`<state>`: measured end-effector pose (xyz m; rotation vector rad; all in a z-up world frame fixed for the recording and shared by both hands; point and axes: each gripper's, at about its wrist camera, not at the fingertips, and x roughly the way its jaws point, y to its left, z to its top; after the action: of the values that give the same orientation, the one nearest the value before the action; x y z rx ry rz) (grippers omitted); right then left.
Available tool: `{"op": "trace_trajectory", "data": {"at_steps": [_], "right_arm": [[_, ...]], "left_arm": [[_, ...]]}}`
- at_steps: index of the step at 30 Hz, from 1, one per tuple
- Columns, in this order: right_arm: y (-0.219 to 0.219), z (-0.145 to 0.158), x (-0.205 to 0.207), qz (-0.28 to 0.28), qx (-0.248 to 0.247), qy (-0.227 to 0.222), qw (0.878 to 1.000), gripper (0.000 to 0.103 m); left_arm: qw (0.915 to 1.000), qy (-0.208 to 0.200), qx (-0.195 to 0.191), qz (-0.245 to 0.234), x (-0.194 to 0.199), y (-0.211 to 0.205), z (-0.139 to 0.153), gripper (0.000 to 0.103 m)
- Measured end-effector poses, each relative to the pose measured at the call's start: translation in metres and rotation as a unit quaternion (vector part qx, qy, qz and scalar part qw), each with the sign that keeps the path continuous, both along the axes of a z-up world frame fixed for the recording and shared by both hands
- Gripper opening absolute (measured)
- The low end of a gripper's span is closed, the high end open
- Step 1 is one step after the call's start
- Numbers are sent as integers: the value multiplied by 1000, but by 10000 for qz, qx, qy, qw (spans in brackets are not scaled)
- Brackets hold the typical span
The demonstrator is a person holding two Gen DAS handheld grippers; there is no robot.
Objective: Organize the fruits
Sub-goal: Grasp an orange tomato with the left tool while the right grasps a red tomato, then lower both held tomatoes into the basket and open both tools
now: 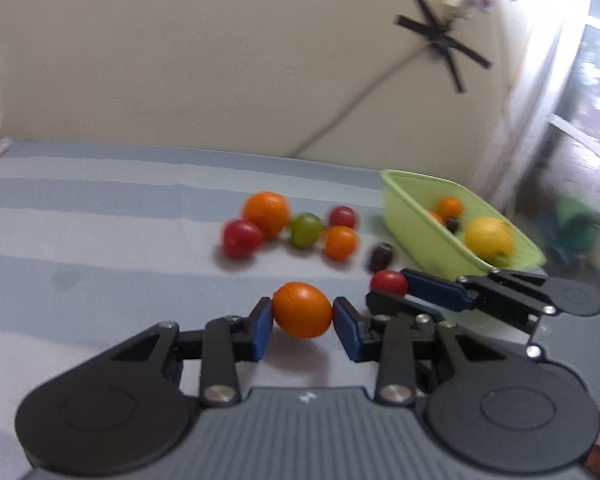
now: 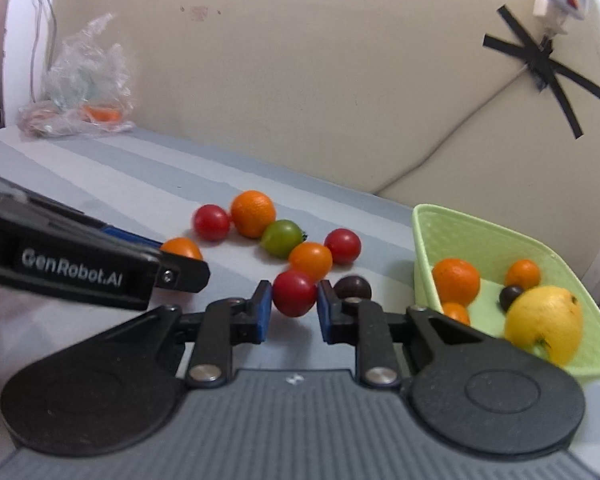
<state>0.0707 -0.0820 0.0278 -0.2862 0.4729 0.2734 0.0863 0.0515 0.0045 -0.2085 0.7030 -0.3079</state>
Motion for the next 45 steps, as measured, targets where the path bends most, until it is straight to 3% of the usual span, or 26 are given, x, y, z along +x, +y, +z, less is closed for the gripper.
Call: {"op": "trace_trajectory", "data": {"at_steps": [11,17,22,26,31,34,45], "right_arm": [[-38,2,-70,-193,356,193,9990,27],[-45,-7,-72,-332,303,319,9985,29],[-47,-8,-72,-280,367,302,9985,28],[-53,-5,-74,-268,541,227,9979,27],[-72,18,-75,-537,680,-487,9950,27],[-89,30,-63,-813,768,-707,9912,27],[-117,25,-18,-1305,624,-937,9850,30]], "left_arm": [[9973,-138,339,-640,-43,-38,3,34],[9966,-161,592,-558,-46,-48,-2,37],[9959,-165,679,-571,-43,-51,-1,34],[9954,-286,610,-687,-35,-54,12,34],[9913,-733,600,-916,-10,-77,47,34],[9858,-1085,828,-977,10,-99,57,34],[9842,-888,1183,-971,71,-140,36,35]]}}
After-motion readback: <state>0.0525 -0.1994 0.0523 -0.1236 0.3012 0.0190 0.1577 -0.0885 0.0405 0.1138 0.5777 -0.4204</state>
